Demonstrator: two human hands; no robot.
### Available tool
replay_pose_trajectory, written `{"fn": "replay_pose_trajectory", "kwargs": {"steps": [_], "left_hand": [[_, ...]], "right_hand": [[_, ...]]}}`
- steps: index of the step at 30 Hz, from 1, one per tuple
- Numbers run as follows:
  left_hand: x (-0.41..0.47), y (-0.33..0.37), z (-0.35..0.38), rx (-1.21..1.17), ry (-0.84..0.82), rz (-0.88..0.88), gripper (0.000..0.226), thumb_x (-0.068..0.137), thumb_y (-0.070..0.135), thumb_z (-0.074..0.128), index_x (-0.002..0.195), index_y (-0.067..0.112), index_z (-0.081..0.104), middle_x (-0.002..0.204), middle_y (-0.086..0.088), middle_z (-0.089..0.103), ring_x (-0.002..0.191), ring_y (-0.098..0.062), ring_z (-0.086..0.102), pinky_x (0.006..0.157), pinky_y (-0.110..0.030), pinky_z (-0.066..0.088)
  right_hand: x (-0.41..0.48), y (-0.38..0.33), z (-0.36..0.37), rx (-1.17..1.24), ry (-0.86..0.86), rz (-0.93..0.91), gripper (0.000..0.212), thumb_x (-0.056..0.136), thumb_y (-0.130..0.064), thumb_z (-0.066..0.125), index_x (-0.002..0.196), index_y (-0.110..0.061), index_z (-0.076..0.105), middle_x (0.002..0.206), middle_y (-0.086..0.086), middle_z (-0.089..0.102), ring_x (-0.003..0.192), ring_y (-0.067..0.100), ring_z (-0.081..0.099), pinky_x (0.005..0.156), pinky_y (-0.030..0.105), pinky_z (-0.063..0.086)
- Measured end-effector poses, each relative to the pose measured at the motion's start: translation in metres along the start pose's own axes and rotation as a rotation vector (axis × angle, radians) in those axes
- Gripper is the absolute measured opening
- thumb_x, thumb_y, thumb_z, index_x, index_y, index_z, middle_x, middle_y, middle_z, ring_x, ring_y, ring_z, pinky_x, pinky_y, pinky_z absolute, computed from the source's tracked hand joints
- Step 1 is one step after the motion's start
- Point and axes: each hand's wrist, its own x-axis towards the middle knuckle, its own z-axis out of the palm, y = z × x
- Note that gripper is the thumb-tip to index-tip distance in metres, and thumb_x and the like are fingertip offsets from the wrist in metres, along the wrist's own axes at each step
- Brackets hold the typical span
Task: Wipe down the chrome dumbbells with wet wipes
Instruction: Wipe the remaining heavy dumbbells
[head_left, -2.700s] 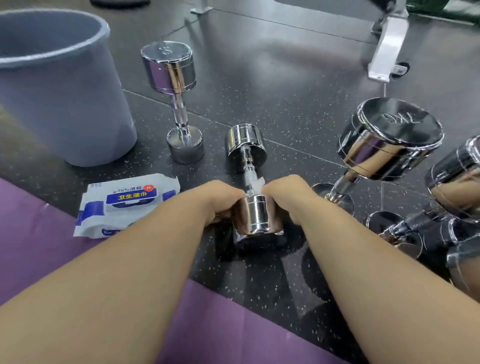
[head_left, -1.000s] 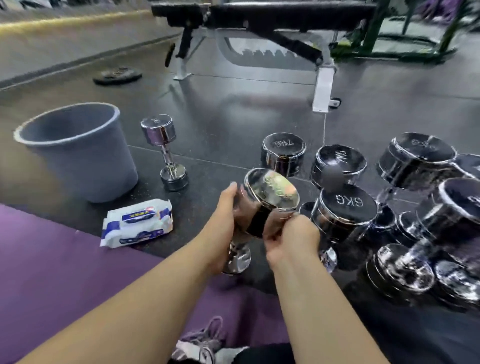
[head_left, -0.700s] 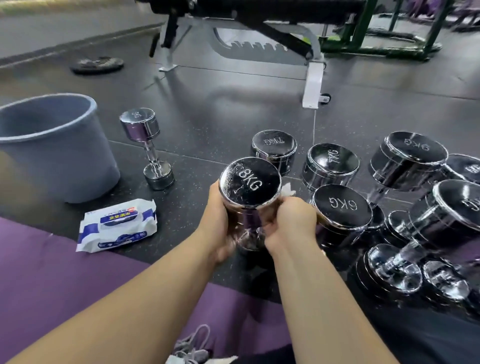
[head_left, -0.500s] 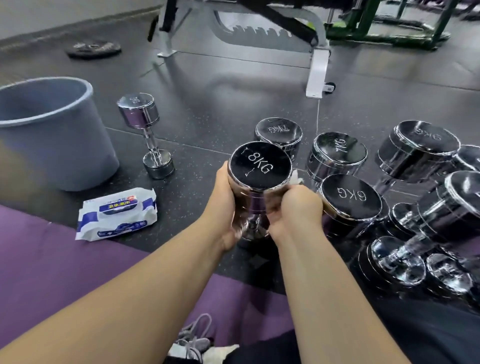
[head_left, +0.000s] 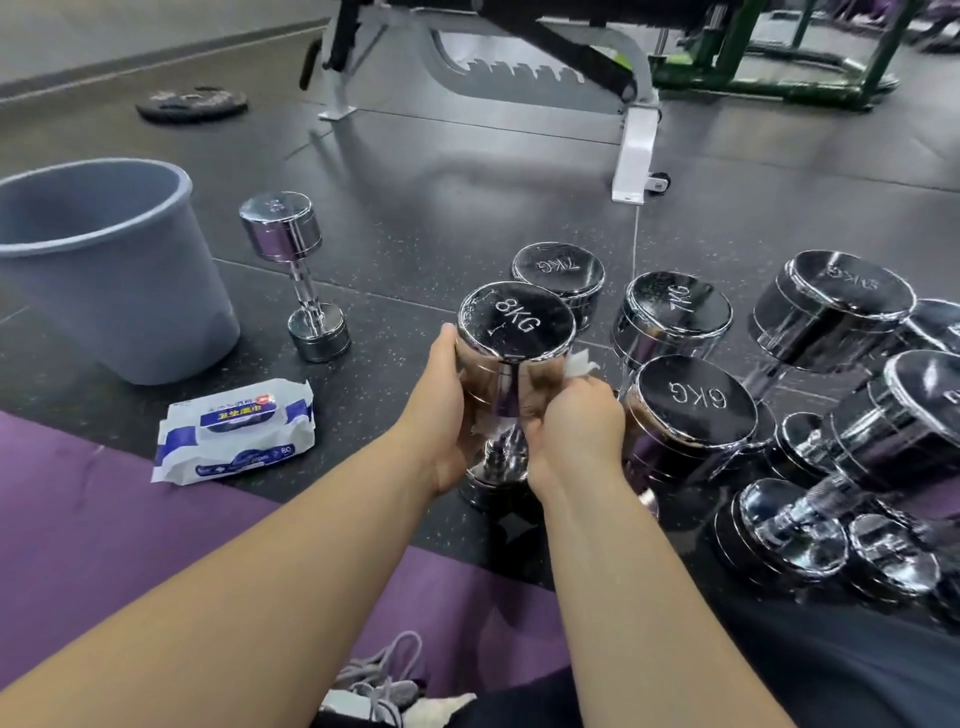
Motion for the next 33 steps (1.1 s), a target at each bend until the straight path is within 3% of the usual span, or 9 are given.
{"fn": "replay_pose_trajectory", "kwargs": {"steps": [5,8,10,13,16,19,24,28,33], "left_hand": [[-0.001,-0.008,-0.007,0.003,0.02,0.038,0.075,0.1,0.059,0.017,0.123,0.008,0.066,0.112,-0.011,0.072,0.093,-0.02,0.071,0.08,-0.029,0.054],[-0.006,-0.009,-0.012,-0.007,0.045,0.026,0.054,0.097,0.039,0.022,0.112,0.01,0.066,0.098,-0.009,0.067,0.061,-0.012,0.061,0.051,-0.02,0.044],[-0.003,-0.013,-0.016,-0.022,0.109,0.014,0.039,0.089,0.024,0.031,0.105,0.011,0.064,0.098,-0.012,0.06,0.067,-0.016,0.052,0.058,-0.023,0.044],[-0.001,-0.022,-0.022,0.095,0.176,0.015,0.036,0.08,-0.007,0.037,0.093,0.005,0.068,0.094,-0.007,0.064,0.077,-0.019,0.053,0.064,-0.023,0.041],[-0.004,-0.025,-0.02,0.244,0.131,0.119,0.036,0.078,-0.022,0.044,0.083,0.005,0.068,0.078,-0.003,0.069,0.074,-0.02,0.059,0.065,-0.023,0.046],[0.0,-0.029,-0.027,0.388,0.188,0.172,0.028,0.077,-0.013,0.062,0.079,0.013,0.071,0.077,-0.001,0.071,0.073,-0.015,0.059,0.071,-0.028,0.049],[-0.007,-0.016,-0.05,0.378,0.274,0.018,0.019,0.084,-0.01,0.06,0.088,0.005,0.071,0.078,-0.013,0.066,0.055,-0.019,0.055,0.042,-0.02,0.044],[-0.024,0.032,-0.077,0.243,0.109,-0.154,0.01,0.09,0.014,0.06,0.093,0.011,0.069,0.077,-0.005,0.063,0.055,-0.01,0.055,0.056,-0.02,0.052],[-0.023,0.103,-0.106,0.289,0.248,0.231,0.008,0.095,0.015,0.06,0.097,0.009,0.066,0.054,0.005,0.056,0.044,-0.005,0.047,0.045,-0.015,0.04]], "right_hand": [[0.006,0.016,-0.007,-0.146,0.042,0.013,0.027,0.096,-0.005,0.037,0.109,-0.012,0.06,0.104,0.009,0.065,0.095,0.026,0.063,0.086,0.039,0.053],[0.008,0.02,-0.008,-0.05,0.042,0.103,0.031,0.097,-0.001,0.037,0.114,-0.009,0.062,0.103,0.009,0.067,0.089,0.022,0.064,0.084,0.035,0.053],[0.004,0.022,-0.008,0.101,0.011,0.162,0.035,0.098,0.004,0.034,0.117,-0.006,0.061,0.093,0.006,0.067,0.075,0.014,0.065,0.081,0.03,0.054],[0.006,0.027,-0.008,0.079,0.011,0.105,0.025,0.099,0.004,0.042,0.108,-0.007,0.063,0.075,0.001,0.065,0.05,0.005,0.06,0.047,0.017,0.051],[0.012,0.036,-0.007,-0.057,0.042,0.012,0.015,0.095,-0.004,0.054,0.096,-0.015,0.065,0.083,0.006,0.066,0.063,0.013,0.056,0.051,0.024,0.045],[0.005,0.053,-0.007,-0.179,0.084,-0.016,0.008,0.09,-0.013,0.064,0.088,-0.02,0.062,0.092,0.009,0.07,0.07,0.017,0.056,0.057,0.027,0.043],[-0.026,0.076,-0.001,-0.206,-0.026,0.149,0.02,0.089,0.009,0.05,0.089,-0.009,0.059,0.089,0.013,0.065,0.063,0.015,0.061,0.052,0.019,0.049],[-0.039,0.07,0.044,-0.212,-0.222,0.146,0.025,0.091,0.001,0.056,0.079,-0.014,0.073,0.082,0.009,0.073,0.081,0.02,0.069,0.074,0.026,0.057],[-0.044,0.059,0.146,-0.305,-0.371,0.06,0.024,0.09,-0.014,0.055,0.071,-0.014,0.069,0.074,0.005,0.069,0.072,0.024,0.063,0.064,0.033,0.052]]}}
